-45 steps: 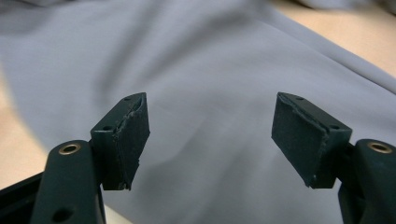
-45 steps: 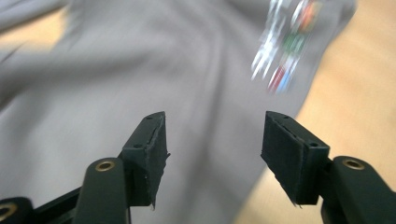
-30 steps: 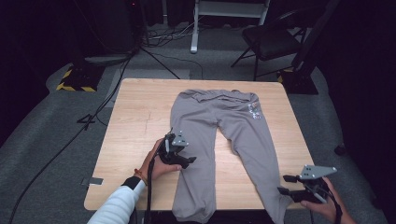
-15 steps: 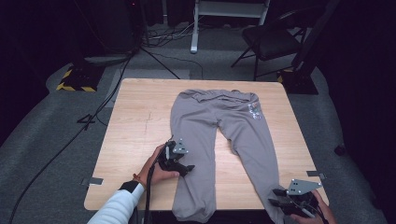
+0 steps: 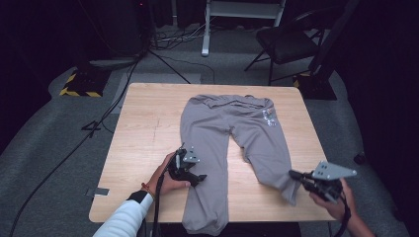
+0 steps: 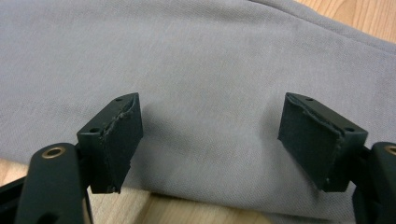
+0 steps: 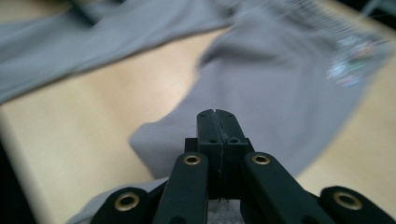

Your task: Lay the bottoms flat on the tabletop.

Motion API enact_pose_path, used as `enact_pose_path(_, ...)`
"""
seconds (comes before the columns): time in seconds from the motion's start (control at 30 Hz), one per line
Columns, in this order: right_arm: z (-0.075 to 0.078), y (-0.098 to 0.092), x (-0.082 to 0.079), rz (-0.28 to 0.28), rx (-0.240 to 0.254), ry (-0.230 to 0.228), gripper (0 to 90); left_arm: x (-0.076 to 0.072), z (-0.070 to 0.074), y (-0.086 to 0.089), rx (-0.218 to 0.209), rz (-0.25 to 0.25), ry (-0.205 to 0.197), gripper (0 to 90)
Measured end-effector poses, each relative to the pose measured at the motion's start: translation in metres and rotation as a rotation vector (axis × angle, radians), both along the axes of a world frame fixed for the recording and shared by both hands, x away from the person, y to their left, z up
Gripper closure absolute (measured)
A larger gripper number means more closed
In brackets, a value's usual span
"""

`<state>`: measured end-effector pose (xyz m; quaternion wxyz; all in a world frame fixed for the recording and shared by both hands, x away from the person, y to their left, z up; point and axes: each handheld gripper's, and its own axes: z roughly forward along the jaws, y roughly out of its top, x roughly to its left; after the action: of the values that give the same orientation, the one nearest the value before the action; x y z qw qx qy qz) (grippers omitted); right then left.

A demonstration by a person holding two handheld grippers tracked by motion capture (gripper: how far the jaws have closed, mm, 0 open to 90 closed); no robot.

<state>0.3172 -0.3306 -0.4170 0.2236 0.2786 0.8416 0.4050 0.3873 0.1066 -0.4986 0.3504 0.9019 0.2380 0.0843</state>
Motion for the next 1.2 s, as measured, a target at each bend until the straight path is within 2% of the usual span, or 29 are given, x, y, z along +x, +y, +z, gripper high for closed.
enact_pose_path(0.03,0.003,-0.004,0.009,-0.024,0.005,-0.014,89.7,0.000,0.000,0.000,-0.003,-0.005,-0.002,21.9)
enact_pose_path(0.07,0.007,-0.012,0.025,-0.079,-0.004,-0.035,89.7,0.001,0.000,-0.001,-0.003,-0.006,-0.002,21.9)
enact_pose_path(0.1,0.007,-0.025,0.049,-0.174,-0.011,-0.048,89.6,0.001,0.000,-0.001,-0.004,-0.007,-0.002,21.9)
enact_pose_path(0.13,0.006,-0.034,0.063,-0.220,0.001,-0.033,89.6,0.001,0.000,0.000,-0.004,-0.009,-0.002,21.9)
enact_pose_path(0.17,0.006,-0.034,0.063,-0.220,0.001,-0.033,89.6,0.001,0.000,0.000,-0.004,-0.012,-0.002,21.9)
enact_pose_path(0.2,0.003,-0.042,0.077,-0.262,-0.012,-0.030,89.6,0.001,0.000,0.000,-0.005,-0.014,-0.001,21.9)
enact_pose_path(0.23,-0.006,-0.059,0.103,-0.344,0.005,0.005,89.5,0.002,-0.001,0.000,-0.006,-0.022,-0.006,21.9)
enact_pose_path(0.27,-0.006,-0.059,0.103,-0.344,0.005,0.005,89.5,0.002,-0.001,0.000,-0.006,-0.022,-0.006,21.9)
enact_pose_path(0.3,-0.010,-0.067,0.116,-0.374,0.025,0.053,89.5,0.002,-0.001,0.000,-0.008,-0.022,-0.006,21.9)
enact_pose_path(0.37,-0.020,-0.079,0.136,-0.455,-0.053,0.045,89.5,0.002,-0.001,0.000,-0.010,-0.026,-0.006,22.0)
enact_pose_path(0.43,-0.028,-0.094,0.154,-0.497,-0.006,0.114,88.5,0.002,-0.001,-0.001,-0.007,-0.022,-0.006,22.0)
enact_pose_path(0.47,-0.032,-0.098,0.160,-0.518,-0.026,0.124,84.8,0.002,-0.001,-0.001,-0.006,-0.020,-0.009,22.2)
enact_pose_path(0.5,-0.035,-0.101,0.164,-0.555,-0.043,0.117,75.9,0.002,-0.001,-0.001,-0.006,-0.019,-0.008,22.3)
enact_pose_path(0.53,-0.036,-0.103,0.166,-0.573,-0.030,0.115,68.4,0.002,0.000,-0.001,-0.005,-0.018,-0.008,22.3)
enact_pose_path(0.57,-0.038,-0.106,0.167,-0.565,-0.002,0.134,66.5,0.001,0.000,-0.001,0.001,-0.017,-0.006,22.3)
enact_pose_path(0.63,-0.037,-0.108,0.162,-0.554,0.008,0.121,56.6,0.000,0.001,-0.003,0.004,-0.011,-0.004,22.7)
enact_pose_path(0.67,-0.036,-0.109,0.157,-0.525,0.044,0.132,52.8,-0.001,0.002,-0.003,0.005,-0.014,-0.002,22.8)
enact_pose_path(0.73,-0.033,-0.107,0.147,-0.432,0.065,0.153,46.8,-0.002,0.004,-0.006,-0.006,-0.026,-0.005,22.7)
enact_pose_path(0.8,-0.031,-0.097,0.132,-0.299,0.064,0.165,43.4,-0.004,0.009,-0.010,-0.035,-0.036,-0.009,22.6)
enact_pose_path(0.83,-0.033,-0.082,0.119,-0.190,0.013,0.184,40.2,-0.005,0.011,-0.012,-0.052,-0.039,-0.009,22.5)
enact_pose_path(0.87,-0.037,-0.075,0.115,-0.152,-0.012,0.192,38.4,-0.004,0.015,-0.017,-0.071,-0.038,-0.008,22.5)
enact_pose_path(0.9,-0.037,-0.075,0.115,-0.152,-0.012,0.192,38.4,-0.004,0.015,-0.017,-0.071,-0.038,-0.008,22.5)
enact_pose_path(0.93,-0.041,-0.069,0.113,-0.124,-0.048,0.198,36.8,-0.004,0.017,-0.020,-0.069,-0.043,-0.016,22.5)
enact_pose_path(1.0,-0.050,-0.058,0.117,-0.107,-0.105,0.206,34.7,-0.002,0.018,-0.027,-0.072,-0.057,-0.022,22.4)
enact_pose_path(1.03,-0.052,-0.056,0.119,-0.104,-0.107,0.215,34.8,-0.002,0.018,-0.031,-0.074,-0.060,-0.019,22.4)
enact_pose_path(1.1,-0.058,-0.050,0.124,-0.089,-0.150,0.216,36.9,0.000,0.019,-0.039,-0.057,-0.080,-0.037,22.5)
enact_pose_path(1.2,-0.063,-0.040,0.132,-0.054,-0.191,0.225,40.7,0.003,0.021,-0.053,-0.050,-0.107,-0.047,22.3)
